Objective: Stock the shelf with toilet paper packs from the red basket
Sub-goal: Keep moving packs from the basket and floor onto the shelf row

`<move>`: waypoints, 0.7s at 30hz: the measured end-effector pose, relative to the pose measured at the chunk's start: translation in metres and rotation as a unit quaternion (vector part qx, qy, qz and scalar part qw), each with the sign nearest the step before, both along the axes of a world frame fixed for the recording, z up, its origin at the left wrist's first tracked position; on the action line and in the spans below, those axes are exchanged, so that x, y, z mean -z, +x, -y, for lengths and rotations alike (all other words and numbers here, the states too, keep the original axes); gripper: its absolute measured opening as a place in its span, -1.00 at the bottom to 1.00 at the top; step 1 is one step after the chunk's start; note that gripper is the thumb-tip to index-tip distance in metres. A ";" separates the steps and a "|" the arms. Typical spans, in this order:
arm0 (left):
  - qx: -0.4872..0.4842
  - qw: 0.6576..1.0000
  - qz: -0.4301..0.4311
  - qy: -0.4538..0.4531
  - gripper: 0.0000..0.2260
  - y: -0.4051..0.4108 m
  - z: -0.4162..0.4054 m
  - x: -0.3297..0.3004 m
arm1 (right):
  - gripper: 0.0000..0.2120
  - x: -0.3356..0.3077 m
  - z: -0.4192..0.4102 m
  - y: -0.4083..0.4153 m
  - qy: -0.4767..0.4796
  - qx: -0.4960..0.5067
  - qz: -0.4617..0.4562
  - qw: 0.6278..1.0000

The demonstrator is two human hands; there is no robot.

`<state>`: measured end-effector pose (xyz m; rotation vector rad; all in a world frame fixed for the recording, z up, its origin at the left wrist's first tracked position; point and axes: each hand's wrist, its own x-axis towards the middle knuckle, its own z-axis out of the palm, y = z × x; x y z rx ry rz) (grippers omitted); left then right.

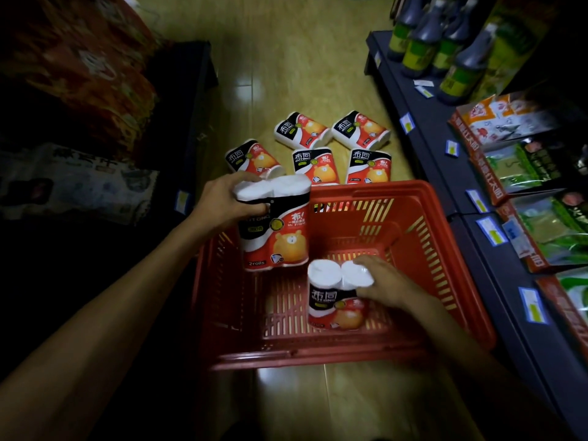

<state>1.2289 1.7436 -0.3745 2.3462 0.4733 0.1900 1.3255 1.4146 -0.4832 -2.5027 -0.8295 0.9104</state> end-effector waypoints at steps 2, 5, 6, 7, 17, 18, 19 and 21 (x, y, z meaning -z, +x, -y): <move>-0.003 1.000 -0.001 0.002 -0.53 0.000 -0.001 0.003 | -0.33 0.007 -0.002 0.007 0.002 0.010 -0.003 1.000; -0.006 1.000 0.000 0.006 -0.54 0.000 -0.002 0.007 | -0.36 0.011 -0.007 0.013 0.014 0.019 -0.009 1.000; -0.006 1.000 -0.001 0.006 -0.54 0.000 -0.002 0.009 | -0.36 0.013 -0.008 0.013 0.017 0.023 -0.011 1.000; -0.005 1.000 -0.005 0.004 -0.53 -0.001 -0.002 0.010 | -0.36 0.014 -0.009 0.013 0.022 0.029 -0.013 0.999; -0.003 1.000 -0.012 0.002 -0.53 -0.004 0.001 0.008 | -0.51 0.014 -0.007 0.014 0.062 0.055 0.007 0.997; -0.004 1.000 -0.012 0.003 -0.52 -0.004 0.001 0.007 | -0.52 0.009 -0.006 0.016 0.063 0.054 0.012 0.996; -0.005 1.000 -0.012 0.001 -0.52 -0.004 0.001 0.006 | -0.52 0.002 -0.005 0.019 0.063 0.055 0.019 0.996; -0.009 1.000 -0.012 -0.006 -0.53 -0.004 0.000 0.003 | -0.51 -0.013 -0.001 0.026 0.068 0.061 0.036 0.995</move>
